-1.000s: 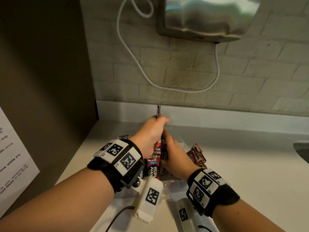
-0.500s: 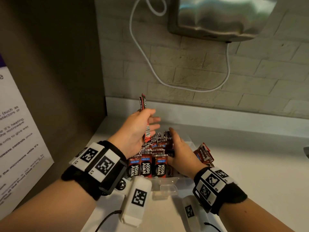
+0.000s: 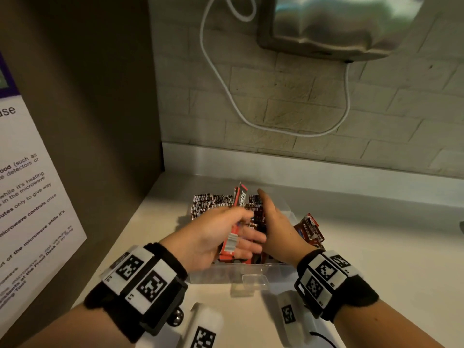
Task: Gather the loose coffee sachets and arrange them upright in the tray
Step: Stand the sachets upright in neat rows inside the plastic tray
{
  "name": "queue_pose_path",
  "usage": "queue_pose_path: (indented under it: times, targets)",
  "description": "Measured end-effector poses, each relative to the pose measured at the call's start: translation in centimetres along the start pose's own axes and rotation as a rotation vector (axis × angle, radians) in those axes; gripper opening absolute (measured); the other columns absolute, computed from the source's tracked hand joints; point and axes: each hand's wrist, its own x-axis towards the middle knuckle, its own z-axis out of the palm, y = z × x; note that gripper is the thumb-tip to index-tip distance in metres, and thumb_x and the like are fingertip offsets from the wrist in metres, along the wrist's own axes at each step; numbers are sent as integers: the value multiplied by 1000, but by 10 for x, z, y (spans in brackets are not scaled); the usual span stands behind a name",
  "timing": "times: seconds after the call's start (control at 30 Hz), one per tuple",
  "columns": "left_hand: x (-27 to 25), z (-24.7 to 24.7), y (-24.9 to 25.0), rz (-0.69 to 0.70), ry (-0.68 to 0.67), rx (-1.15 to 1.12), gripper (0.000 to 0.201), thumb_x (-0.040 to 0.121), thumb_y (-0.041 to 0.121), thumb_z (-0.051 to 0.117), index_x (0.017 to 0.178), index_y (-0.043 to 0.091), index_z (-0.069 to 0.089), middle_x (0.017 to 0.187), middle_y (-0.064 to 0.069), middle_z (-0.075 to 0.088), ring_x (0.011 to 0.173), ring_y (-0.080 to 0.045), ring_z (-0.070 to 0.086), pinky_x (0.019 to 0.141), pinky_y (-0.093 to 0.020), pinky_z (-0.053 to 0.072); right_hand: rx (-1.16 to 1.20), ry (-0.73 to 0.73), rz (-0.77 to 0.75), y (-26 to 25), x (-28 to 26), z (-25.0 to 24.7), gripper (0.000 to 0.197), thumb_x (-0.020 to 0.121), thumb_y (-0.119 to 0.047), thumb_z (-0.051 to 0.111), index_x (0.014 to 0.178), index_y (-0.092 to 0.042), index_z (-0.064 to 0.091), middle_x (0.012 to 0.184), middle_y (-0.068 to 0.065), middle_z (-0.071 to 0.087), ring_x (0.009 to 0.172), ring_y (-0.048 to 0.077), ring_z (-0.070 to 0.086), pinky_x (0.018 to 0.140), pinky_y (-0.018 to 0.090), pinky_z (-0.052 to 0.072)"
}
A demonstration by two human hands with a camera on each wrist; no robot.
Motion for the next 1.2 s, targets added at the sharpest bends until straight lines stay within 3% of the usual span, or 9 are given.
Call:
queue_pose_path:
  times: [0.13, 0.27, 0.4, 0.6, 0.8, 0.87, 0.97, 1.07, 1.2]
  targets:
    - [3, 0, -17, -55, -40, -12, 25, 95, 16, 54, 70, 13, 58, 84, -15, 60, 71, -24, 57, 64, -30, 52, -17, 13, 17, -3, -1, 0, 105, 76, 4, 67, 152, -18, -1, 138, 16, 43, 117, 26, 54, 96, 31, 46]
    - [8, -2, -22, -85, 25, 19, 14, 93, 18, 58, 97, 5, 63, 99, -19, 62, 90, -28, 61, 84, -36, 55, -89, 73, 49, -3, -3, 0, 99, 79, 3, 64, 153, -20, 1, 136, 14, 46, 112, 25, 57, 88, 26, 47]
    - [9, -2, -22, -88, 14, 16, 10, 95, 17, 55, 96, 8, 60, 95, -17, 54, 90, -28, 52, 85, -38, 52, -148, 179, 125, -8, -7, 0, 91, 80, -8, 70, 150, -14, 11, 134, 13, 43, 115, 28, 52, 84, 20, 39]
    - [10, -2, -22, -77, -3, 47, 9, 94, 17, 54, 85, 14, 53, 74, -6, 47, 65, -17, 44, 60, -28, 39, -193, 264, 231, -7, -6, 1, 45, 79, -25, 75, 95, -12, 35, 85, -1, 51, 69, 16, 50, 47, 16, 31]
    - [19, -4, -27, -103, 46, 200, 19, 91, 26, 59, 102, 12, 62, 102, -17, 68, 99, -33, 64, 88, -44, 52, -211, 23, 246, -12, -3, 1, 28, 90, -20, 60, 65, -20, 47, 66, -5, 53, 57, 9, 50, 48, 13, 38]
    - [18, -1, -23, -127, 33, 221, 16, 91, 23, 58, 101, 12, 63, 105, -22, 67, 99, -38, 64, 92, -47, 51, -188, -26, 224, -14, -5, -1, 26, 91, -18, 59, 67, -17, 49, 72, -2, 57, 59, 8, 49, 47, 9, 34]
    - [17, 4, -19, -155, 13, 270, 9, 93, 20, 56, 93, 13, 61, 99, -20, 63, 79, -28, 60, 69, -32, 50, -169, -76, 198, -17, -7, -2, 11, 83, -20, 67, 82, -21, 56, 83, -1, 63, 72, 12, 53, 52, 10, 34]
    - [18, 4, -18, -148, 21, 353, 11, 94, 20, 54, 88, 12, 58, 95, -16, 61, 64, -18, 54, 49, -19, 43, -130, -71, 224, -16, -8, -1, 28, 73, -14, 77, 96, -18, 62, 94, 1, 67, 79, 12, 56, 63, 18, 40]
    - [23, 2, -23, -112, 18, 404, 13, 92, 21, 54, 82, 13, 59, 89, -12, 59, 78, -23, 53, 65, -29, 40, -45, 20, 230, -13, -5, 4, 49, 72, -16, 81, 114, -13, 55, 104, 4, 68, 84, 14, 58, 75, 21, 43]
